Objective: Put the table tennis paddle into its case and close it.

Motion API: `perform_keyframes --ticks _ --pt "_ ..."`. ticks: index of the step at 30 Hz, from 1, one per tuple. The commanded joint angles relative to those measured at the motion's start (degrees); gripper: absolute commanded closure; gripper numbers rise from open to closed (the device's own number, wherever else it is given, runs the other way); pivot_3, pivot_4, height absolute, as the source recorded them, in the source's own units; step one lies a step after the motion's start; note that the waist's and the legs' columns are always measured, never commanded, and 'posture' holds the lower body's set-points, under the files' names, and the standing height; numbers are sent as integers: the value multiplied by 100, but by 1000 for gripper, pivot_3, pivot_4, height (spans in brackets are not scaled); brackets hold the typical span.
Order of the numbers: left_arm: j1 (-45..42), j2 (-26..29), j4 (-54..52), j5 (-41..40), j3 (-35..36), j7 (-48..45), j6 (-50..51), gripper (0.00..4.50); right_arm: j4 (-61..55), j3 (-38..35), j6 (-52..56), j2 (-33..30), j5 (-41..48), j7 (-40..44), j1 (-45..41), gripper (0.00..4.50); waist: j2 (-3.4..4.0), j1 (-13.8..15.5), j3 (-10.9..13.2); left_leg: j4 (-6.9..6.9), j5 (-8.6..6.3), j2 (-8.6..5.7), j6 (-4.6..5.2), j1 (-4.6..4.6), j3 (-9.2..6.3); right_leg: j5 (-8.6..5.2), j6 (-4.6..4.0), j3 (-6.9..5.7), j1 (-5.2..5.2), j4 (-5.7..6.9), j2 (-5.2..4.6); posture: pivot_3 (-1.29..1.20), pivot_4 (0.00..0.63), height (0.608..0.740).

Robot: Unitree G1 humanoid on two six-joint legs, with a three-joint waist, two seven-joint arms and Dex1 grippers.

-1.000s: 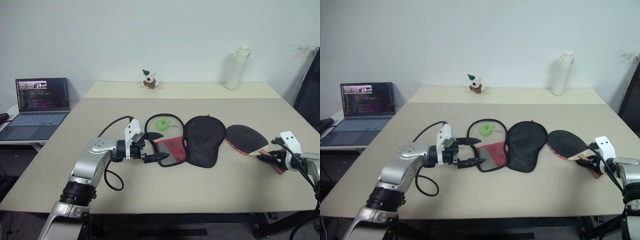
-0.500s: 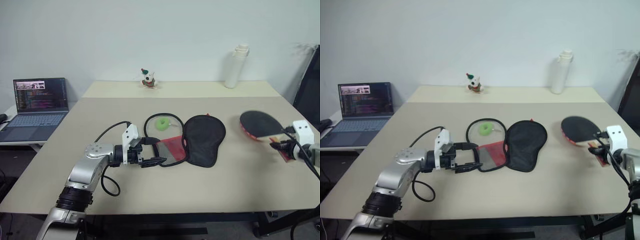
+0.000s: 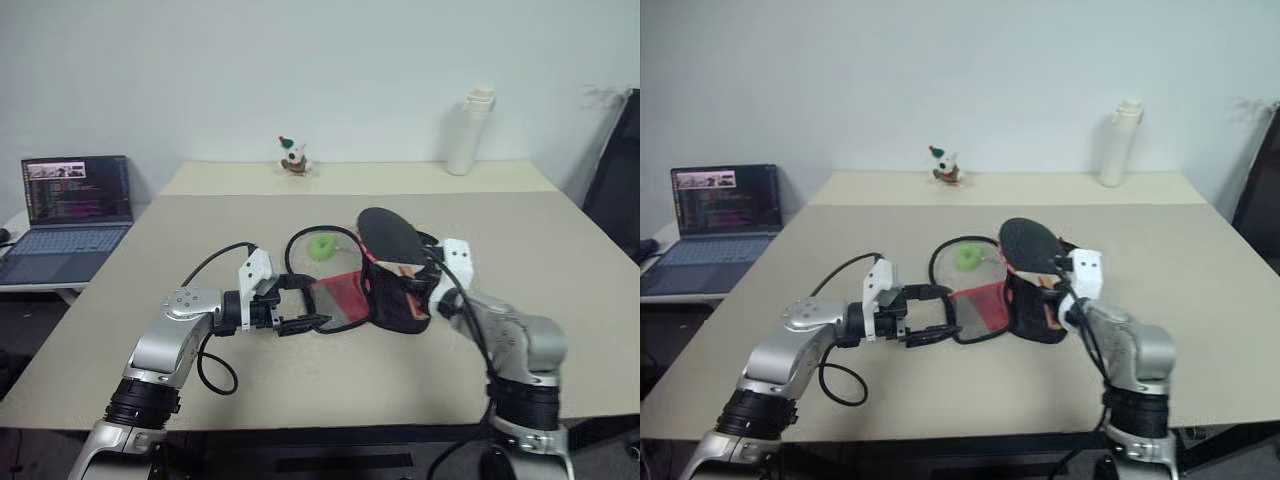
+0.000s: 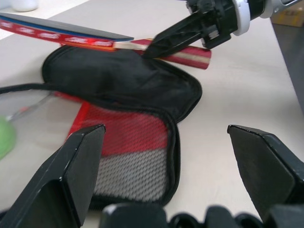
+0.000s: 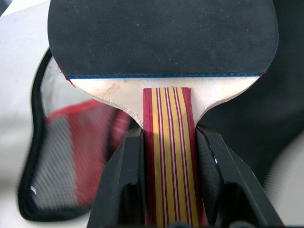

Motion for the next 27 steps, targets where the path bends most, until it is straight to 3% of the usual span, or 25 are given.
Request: perform_keyframes --ticks 1,18,27 --pt "-87 11 -177 -77 115 34 -86 0 -25 -103 -450 266 -217 -502 -233 3418 0 21 0 1 0 -5 0 -1 4 3 5 -3 0 -5 -4 0 150 740" --pt "-36 -21 -229 -80 96 117 -99 0 539 -271 -872 1246 -447 -1687 -46 3418 0 -99 0 -3 0 6 1 0 8 7 11 -2 -5 -2 6 0 150 740" --pt "-7 -19 -253 -77 99 130 -95 0 707 -288 -872 1318 -223 -1839 -5 3418 -1 -99 0 -3 0 6 1 0 8 7 11 -1 -5 -2 6 0 150 740"
